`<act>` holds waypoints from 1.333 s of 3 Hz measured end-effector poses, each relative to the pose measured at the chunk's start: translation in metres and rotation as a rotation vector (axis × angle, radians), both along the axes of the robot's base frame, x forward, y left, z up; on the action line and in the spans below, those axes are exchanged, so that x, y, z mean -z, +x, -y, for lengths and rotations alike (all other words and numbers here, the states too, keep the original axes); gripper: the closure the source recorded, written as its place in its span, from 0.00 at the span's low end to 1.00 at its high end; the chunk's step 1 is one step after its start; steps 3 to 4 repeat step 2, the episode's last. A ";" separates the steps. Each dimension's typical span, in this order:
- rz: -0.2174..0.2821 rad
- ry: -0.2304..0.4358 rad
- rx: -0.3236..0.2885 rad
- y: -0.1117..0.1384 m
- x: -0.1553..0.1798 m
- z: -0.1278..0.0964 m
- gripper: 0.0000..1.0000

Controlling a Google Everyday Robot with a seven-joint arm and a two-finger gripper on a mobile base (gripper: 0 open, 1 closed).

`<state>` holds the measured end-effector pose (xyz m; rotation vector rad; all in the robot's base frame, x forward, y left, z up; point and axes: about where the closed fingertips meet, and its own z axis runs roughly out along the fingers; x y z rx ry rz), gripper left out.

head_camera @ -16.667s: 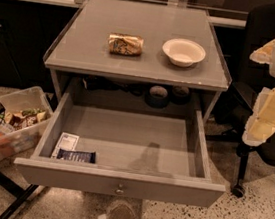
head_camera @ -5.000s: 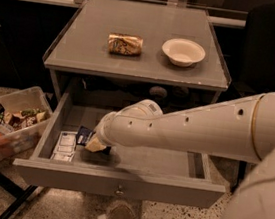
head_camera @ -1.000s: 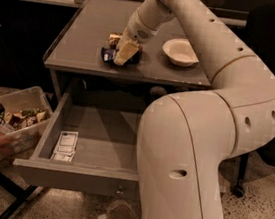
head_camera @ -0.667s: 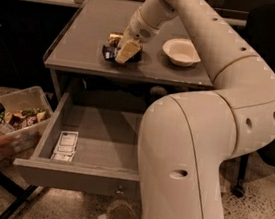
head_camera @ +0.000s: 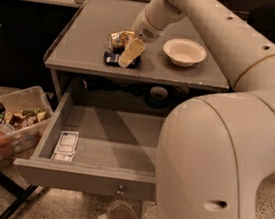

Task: Pick rxbar blueberry from top drawer and place on counter

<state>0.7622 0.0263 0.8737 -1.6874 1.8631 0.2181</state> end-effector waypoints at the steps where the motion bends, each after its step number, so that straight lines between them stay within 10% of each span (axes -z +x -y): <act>1: 0.051 0.020 0.092 -0.010 -0.001 0.009 0.00; 4: 0.012 0.001 0.093 -0.018 0.030 0.008 0.00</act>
Offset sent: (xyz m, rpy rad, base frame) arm -0.0065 -0.0078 0.0043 0.0192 -0.0479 -0.0785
